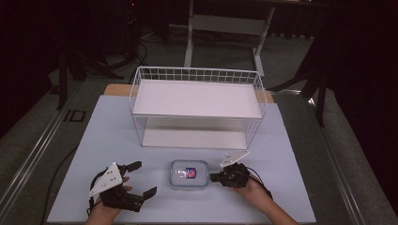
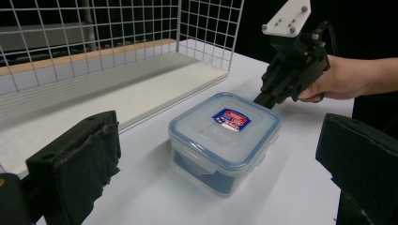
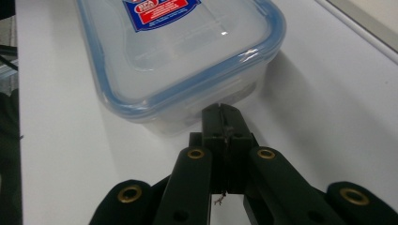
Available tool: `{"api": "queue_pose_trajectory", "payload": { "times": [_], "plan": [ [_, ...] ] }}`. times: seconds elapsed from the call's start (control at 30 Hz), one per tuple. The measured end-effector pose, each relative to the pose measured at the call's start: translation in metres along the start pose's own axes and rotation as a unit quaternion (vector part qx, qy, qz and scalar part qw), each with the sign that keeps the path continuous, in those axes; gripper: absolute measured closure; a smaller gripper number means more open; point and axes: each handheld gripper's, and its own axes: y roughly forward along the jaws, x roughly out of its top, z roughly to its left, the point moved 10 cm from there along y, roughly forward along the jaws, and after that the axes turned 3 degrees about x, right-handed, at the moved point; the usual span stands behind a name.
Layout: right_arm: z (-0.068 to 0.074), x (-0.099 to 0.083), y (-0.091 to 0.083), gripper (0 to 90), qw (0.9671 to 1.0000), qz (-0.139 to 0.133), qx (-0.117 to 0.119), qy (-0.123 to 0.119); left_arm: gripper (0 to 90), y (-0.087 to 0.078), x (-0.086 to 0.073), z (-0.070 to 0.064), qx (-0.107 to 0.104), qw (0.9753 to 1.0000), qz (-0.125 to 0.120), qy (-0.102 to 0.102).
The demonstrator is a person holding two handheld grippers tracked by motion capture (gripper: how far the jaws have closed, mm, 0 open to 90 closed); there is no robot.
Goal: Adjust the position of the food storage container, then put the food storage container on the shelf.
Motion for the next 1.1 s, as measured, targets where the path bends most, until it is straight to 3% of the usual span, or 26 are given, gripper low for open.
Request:
{"api": "queue_pose_trajectory", "payload": {
  "times": [0.2, 0.37, 0.47, 0.57, 0.6, 0.67, 0.7, 0.77, 0.83, 0.93, 0.97, 1.0, 1.07, 1.1],
  "plan": [
    [-0.002, 0.004, 0.003, 90.0, 1.0, -0.004, -0.003, 0.001, 1.2, 0.0, -0.001, -0.001, -0.002, 1.0, 0.003, 0.0],
    [-0.001, 0.005, -0.007, 84.1, 0.9998, -0.019, -0.011, 0.004, 1.2, 0.001, -0.001, -0.002, -0.009, 0.9999, 0.005, -0.004],
    [0.001, 0.009, -0.019, 66.2, 0.9989, -0.041, -0.021, 0.01, 1.2, 0.002, -0.001, -0.003, -0.018, 0.9997, 0.016, -0.004],
    [0.005, 0.015, -0.032, 39.3, 0.9969, -0.073, -0.023, 0.02, 1.2, 0.004, -0.001, -0.008, -0.042, 0.9983, 0.038, -0.013],
    [0.005, 0.015, -0.032, 39.3, 0.9969, -0.073, -0.023, 0.02, 1.2, 0.004, -0.001, -0.008, -0.042, 0.9983, 0.038, -0.013],
    [0.011, 0.017, -0.042, 19.0, 0.9958, -0.087, -0.013, 0.025, 1.2, 0.005, 0.001, -0.01, -0.05, 0.9973, 0.05, -0.018],
    [0.01, 0.018, -0.045, 19.1, 0.9948, -0.094, -0.024, 0.031, 1.2, 0.006, 0.002, -0.011, -0.059, 0.9957, 0.067, -0.027],
    [0.013, 0.018, -0.051, 17.9, 0.9933, -0.106, -0.024, 0.038, 1.2, 0.007, 0.003, -0.009, -0.048, 0.9957, 0.076, -0.023],
    [0.008, 0.018, -0.056, 21.7, 0.9897, -0.116, -0.073, 0.043, 1.2, 0.009, 0.005, -0.006, -0.038, 0.9952, 0.088, -0.021],
    [0.008, 0.018, -0.059, 20.9, 0.9891, -0.112, -0.083, 0.047, 1.3, 0.012, 0.01, -0.004, -0.032, 0.9948, 0.092, -0.031],
    [0.009, 0.02, -0.063, 20.9, 0.9862, -0.125, -0.092, 0.059, 1.3, 0.015, 0.013, -0.003, -0.027, 0.9936, 0.103, -0.04],
    [0.009, 0.019, -0.064, 21.1, 0.9867, -0.114, -0.093, 0.068, 1.3, 0.017, 0.014, -0.003, -0.027, 0.992, 0.112, -0.05],
    [0.01, 0.025, -0.067, 20.3, 0.9823, -0.145, -0.086, 0.081, 1.3, 0.018, 0.015, -0.003, -0.032, 0.9906, 0.117, -0.062],
    [0.01, 0.026, -0.067, 18.4, 0.9821, -0.147, -0.08, 0.087, 1.2, 0.024, 0.015, -0.003, -0.038, 0.9873, 0.127, -0.088]
  ]
}}
